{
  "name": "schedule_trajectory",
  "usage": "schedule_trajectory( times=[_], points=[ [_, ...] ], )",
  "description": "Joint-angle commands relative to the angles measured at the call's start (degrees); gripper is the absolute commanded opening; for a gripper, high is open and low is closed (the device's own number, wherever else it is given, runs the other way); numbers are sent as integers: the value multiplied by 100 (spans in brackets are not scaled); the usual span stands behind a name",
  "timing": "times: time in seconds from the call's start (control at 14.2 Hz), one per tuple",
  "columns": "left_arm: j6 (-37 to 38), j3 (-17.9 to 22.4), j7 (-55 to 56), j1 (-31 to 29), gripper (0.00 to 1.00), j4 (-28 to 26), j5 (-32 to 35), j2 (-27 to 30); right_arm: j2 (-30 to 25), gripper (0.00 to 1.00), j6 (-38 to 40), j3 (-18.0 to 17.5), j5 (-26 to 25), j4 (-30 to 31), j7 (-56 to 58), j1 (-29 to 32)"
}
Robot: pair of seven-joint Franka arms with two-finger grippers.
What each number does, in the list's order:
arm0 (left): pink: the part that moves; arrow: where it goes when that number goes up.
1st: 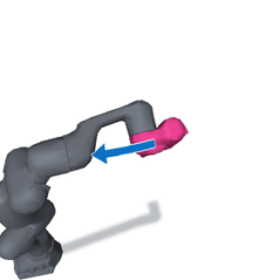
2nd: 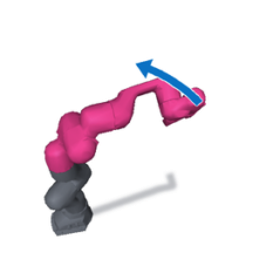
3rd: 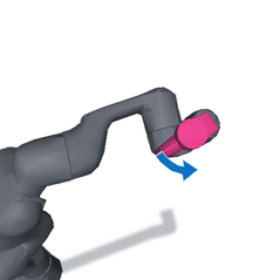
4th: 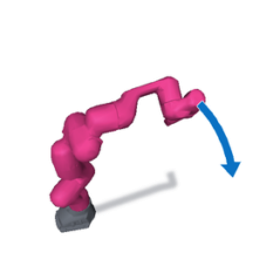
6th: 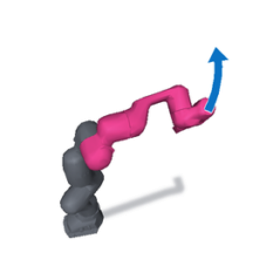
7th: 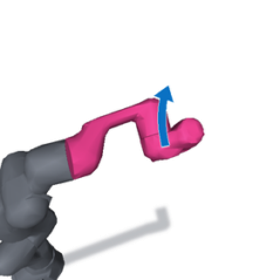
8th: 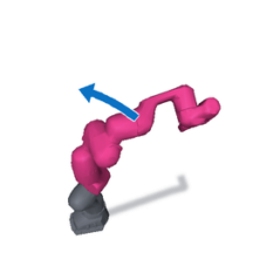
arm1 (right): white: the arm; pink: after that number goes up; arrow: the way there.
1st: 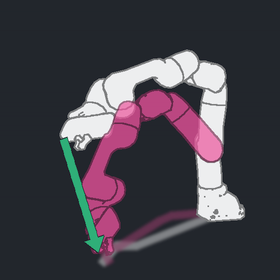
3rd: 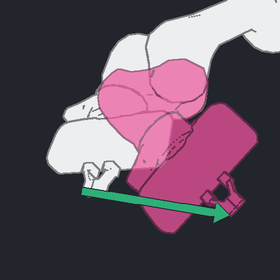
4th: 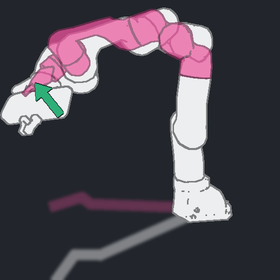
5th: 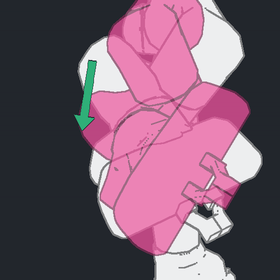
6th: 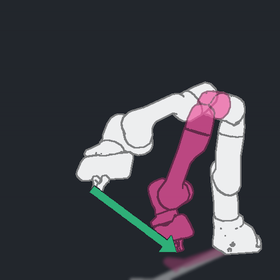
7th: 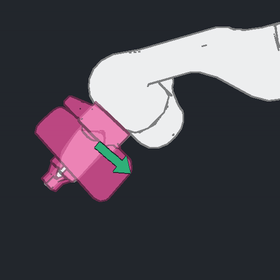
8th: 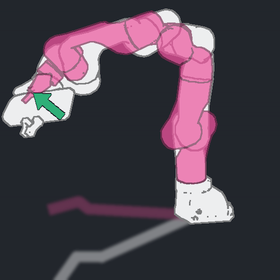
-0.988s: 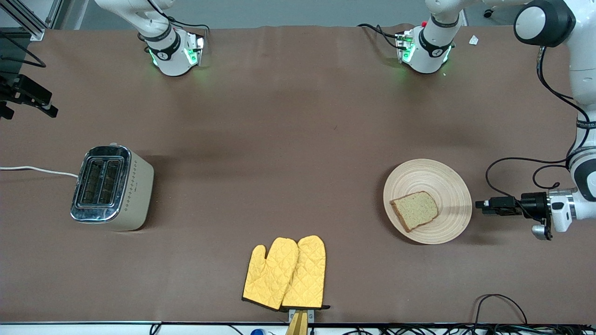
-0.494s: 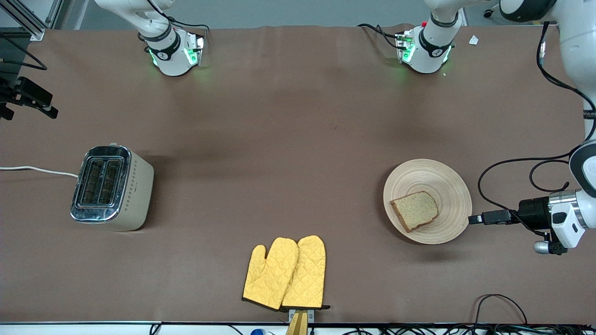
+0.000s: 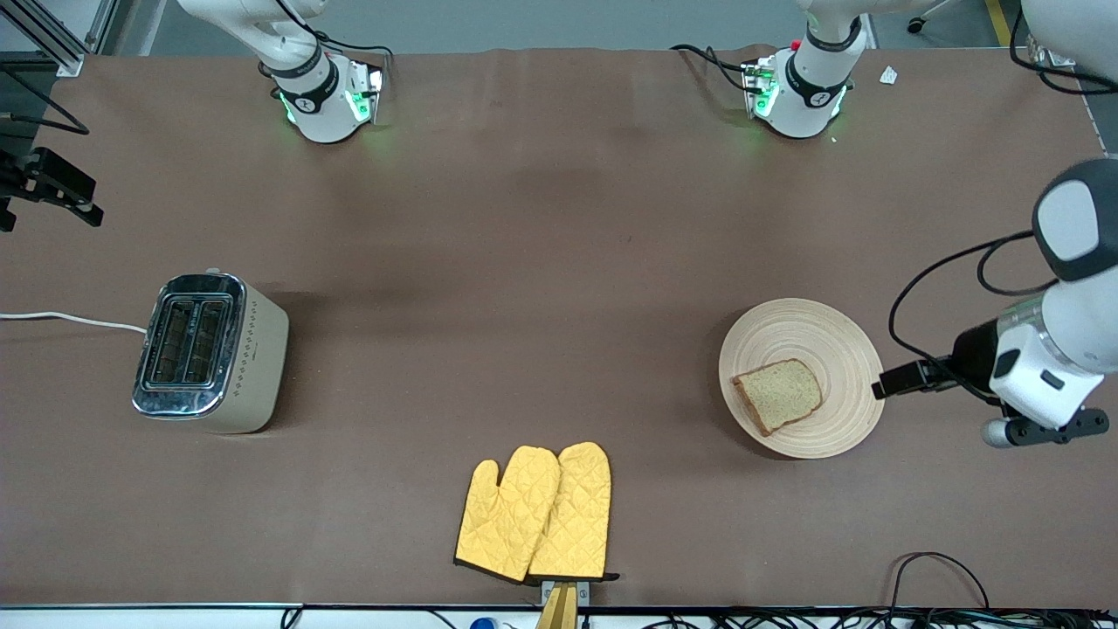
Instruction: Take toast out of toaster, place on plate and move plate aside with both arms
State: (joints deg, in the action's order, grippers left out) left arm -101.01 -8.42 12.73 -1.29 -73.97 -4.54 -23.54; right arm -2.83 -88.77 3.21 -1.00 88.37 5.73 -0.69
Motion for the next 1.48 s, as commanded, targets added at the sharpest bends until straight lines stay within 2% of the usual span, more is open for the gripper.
schedule_trajectory(
  times=[0.0,0.14,0.42,0.56,0.71,0.99,1.2,1.41],
  points=[
    [519,-46,-7,-64,100,-223,592,647,-157,100,166,-57,144,128,-388,78],
    [792,-55,-156,119,100,-318,1172,1129,-148,100,167,-66,126,110,-310,86],
    [1257,25,-752,33,100,-978,1017,2159,-139,100,141,-66,91,93,-151,86],
    [1784,86,-983,-72,100,-961,894,2230,-139,100,132,-66,100,101,-151,86],
    [1856,34,-1167,-275,100,-978,464,2274,-139,100,123,-75,100,101,-151,86],
    [1830,-63,-1106,-292,100,-1127,410,2406,-148,100,88,-75,91,119,-151,86],
    [1462,-264,-1089,-301,100,-1759,401,2845,-148,100,88,-75,100,128,-151,86],
    [1470,-265,-1124,-310,100,-1612,427,2732,-148,100,88,-75,100,128,-151,86]
  ],
)
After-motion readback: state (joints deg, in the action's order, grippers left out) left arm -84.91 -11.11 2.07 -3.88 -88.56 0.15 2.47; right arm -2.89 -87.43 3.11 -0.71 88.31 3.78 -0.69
